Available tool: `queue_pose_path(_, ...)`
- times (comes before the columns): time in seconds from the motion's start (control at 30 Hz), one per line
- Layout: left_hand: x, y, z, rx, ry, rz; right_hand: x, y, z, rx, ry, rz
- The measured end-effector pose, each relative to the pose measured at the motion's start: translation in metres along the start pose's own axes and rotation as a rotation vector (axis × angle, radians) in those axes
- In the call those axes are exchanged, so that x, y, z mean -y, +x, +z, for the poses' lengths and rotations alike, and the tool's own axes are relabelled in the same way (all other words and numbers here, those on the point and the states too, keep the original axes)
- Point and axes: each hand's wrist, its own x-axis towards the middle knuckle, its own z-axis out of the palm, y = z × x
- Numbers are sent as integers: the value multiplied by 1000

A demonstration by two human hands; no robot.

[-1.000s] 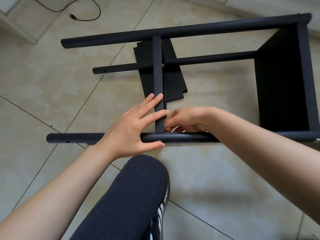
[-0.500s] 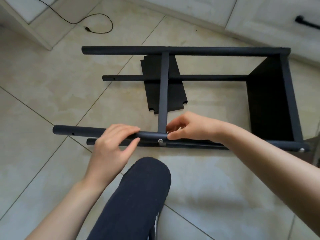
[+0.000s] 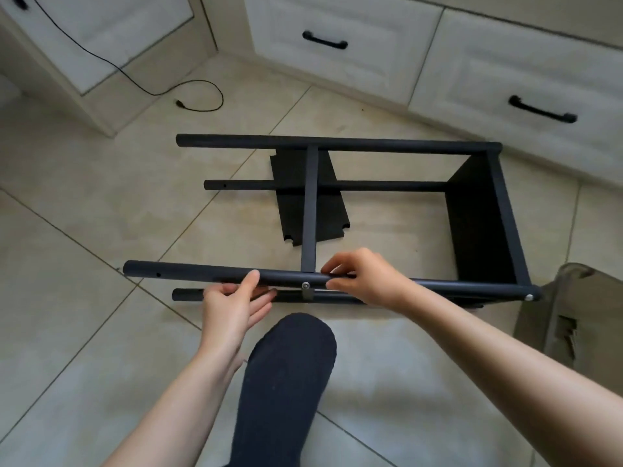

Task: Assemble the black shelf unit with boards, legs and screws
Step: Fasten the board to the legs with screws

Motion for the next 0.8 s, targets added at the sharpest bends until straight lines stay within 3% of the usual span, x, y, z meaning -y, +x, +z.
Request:
queue_pose_path(0.13,-6,2,7,-14,-267,-14,-2,-4,1,-46,42,-17)
queue_pose_path(0.27,-15,-1,13,-4,-345,18,0,-7,-3,-87,47,-55)
queue_pose_path(0.57,-68,-24,28,102,-256,156,12,-31,-34,-189,147,-103)
queue_pose_path(0.8,-141,-70,55,268,-32,417,45,-69,-69,-293,159,-97)
